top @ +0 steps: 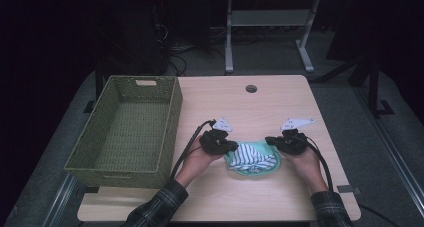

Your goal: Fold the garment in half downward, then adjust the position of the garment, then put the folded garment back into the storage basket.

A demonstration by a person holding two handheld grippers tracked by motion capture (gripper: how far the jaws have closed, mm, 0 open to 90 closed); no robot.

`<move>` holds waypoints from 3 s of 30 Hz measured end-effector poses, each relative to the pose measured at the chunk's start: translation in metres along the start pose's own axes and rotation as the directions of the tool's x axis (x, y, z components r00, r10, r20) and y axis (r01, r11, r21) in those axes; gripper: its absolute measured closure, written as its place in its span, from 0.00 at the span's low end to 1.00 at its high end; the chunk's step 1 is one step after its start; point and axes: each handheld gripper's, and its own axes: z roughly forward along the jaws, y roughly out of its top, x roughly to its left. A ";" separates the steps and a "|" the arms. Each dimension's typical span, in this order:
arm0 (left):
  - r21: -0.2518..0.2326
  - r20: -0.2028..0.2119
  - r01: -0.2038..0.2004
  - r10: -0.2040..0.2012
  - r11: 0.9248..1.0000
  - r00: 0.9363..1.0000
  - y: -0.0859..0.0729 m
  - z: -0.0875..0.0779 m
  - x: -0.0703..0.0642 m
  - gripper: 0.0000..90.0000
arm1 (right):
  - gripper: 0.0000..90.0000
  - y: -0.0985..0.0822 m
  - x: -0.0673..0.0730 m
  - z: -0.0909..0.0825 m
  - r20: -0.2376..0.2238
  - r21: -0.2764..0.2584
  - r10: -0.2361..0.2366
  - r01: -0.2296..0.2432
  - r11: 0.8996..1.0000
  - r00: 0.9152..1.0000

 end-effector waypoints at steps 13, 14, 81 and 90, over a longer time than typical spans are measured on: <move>0.013 0.134 -0.067 0.064 0.998 0.989 -0.008 0.020 -0.054 0.94 | 1.00 0.023 -0.001 0.027 -0.046 0.035 -0.052 0.053 0.998 0.998; 0.019 0.138 -0.075 0.072 0.997 0.988 -0.009 0.024 -0.056 0.94 | 1.00 0.024 -0.001 0.029 -0.048 0.031 -0.061 0.062 0.998 0.997; 0.131 -0.092 -0.050 0.063 0.990 0.994 -0.024 0.009 0.010 0.93 | 1.00 -0.022 0.049 -0.008 -0.200 0.065 -0.099 0.114 0.991 0.975; 0.128 -0.098 -0.057 0.069 0.990 0.993 -0.023 0.007 0.011 0.93 | 1.00 -0.031 0.064 -0.019 -0.211 0.050 -0.106 0.119 0.992 0.972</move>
